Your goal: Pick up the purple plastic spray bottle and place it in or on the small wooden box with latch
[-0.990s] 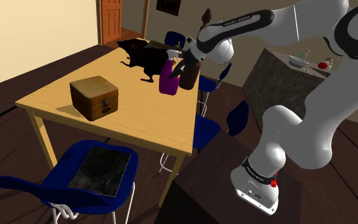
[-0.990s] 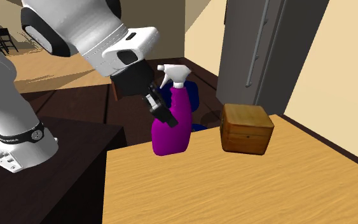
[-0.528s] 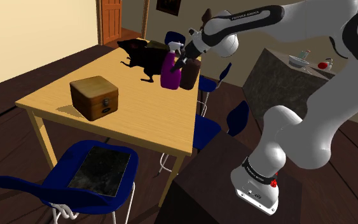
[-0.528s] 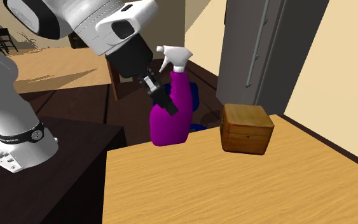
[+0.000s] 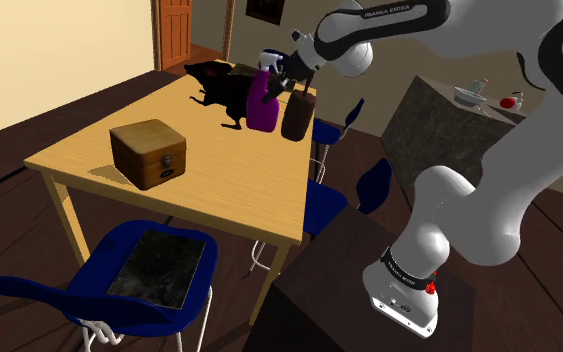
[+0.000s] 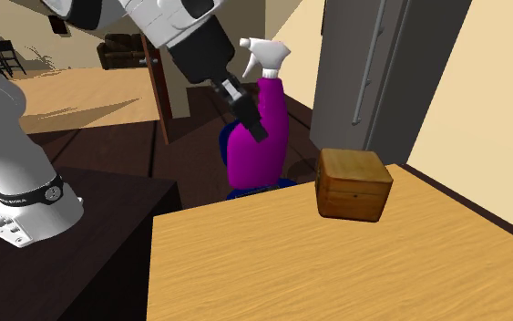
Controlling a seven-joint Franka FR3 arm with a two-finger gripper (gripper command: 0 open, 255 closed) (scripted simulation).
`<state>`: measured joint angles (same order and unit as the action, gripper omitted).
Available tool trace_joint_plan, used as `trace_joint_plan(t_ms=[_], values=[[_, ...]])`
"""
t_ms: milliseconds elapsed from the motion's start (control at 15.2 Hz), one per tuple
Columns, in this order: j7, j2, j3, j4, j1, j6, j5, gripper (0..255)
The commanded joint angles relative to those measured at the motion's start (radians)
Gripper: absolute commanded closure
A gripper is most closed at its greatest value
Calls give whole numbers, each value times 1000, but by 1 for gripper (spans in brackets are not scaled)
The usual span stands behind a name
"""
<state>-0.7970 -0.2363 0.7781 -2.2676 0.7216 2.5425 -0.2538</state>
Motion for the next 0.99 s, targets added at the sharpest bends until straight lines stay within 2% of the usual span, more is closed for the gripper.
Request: trace_joint_plan(t_ms=[0,198,396,660,924], values=[[-6,67,10,48,41,5,-57,255],[-13,173,13,131,87,-1,-146,255],[-20,284,1,225,107,-20,-235,255],[-10,431,-32,367,101,-58,-330,255],[27,572,-72,529,75,-104,-391,255]])
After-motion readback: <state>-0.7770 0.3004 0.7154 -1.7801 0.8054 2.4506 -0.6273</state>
